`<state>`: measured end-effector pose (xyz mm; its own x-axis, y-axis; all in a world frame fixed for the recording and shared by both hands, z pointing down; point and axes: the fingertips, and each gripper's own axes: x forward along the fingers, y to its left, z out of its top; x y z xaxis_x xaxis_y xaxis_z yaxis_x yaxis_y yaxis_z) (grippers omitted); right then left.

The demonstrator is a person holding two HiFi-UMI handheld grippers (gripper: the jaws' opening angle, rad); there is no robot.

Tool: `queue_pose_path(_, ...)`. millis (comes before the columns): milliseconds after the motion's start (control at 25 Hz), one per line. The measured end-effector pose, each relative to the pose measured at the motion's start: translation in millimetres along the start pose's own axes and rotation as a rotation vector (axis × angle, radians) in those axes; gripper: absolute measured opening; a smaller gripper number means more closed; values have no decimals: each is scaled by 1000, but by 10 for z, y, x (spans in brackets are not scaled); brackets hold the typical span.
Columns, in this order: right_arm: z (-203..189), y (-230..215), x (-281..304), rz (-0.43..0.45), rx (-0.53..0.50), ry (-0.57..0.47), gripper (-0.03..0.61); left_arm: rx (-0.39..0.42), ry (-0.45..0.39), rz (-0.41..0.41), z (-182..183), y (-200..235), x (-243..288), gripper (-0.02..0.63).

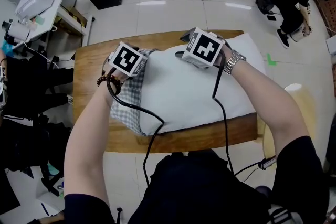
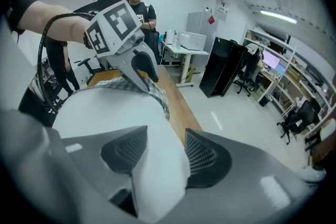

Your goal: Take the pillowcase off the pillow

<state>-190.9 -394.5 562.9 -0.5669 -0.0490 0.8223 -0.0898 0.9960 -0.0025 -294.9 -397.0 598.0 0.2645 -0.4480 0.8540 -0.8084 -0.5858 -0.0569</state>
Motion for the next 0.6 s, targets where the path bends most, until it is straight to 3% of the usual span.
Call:
queue_pose_path(280, -93, -244, 387, 91, 27, 26, 224, -117, 55, -86, -137, 199, 387, 160)
queue_pose_path(400, -85, -323, 494, 118, 23, 39, 219, -142, 74, -111, -124, 283, 461, 124)
queue_pose_path(440, -91, -328, 503, 120, 20, 46, 192, -145, 78, -113, -129, 288, 479, 103)
queue_pose_path(560, -134, -322, 483, 92, -17, 63, 33, -154, 79, -95, -152, 293, 502, 43)
queue_pose_path(600, -146, -308, 476, 87, -27, 67, 14, -163, 73, -86, -146, 304, 488, 35)
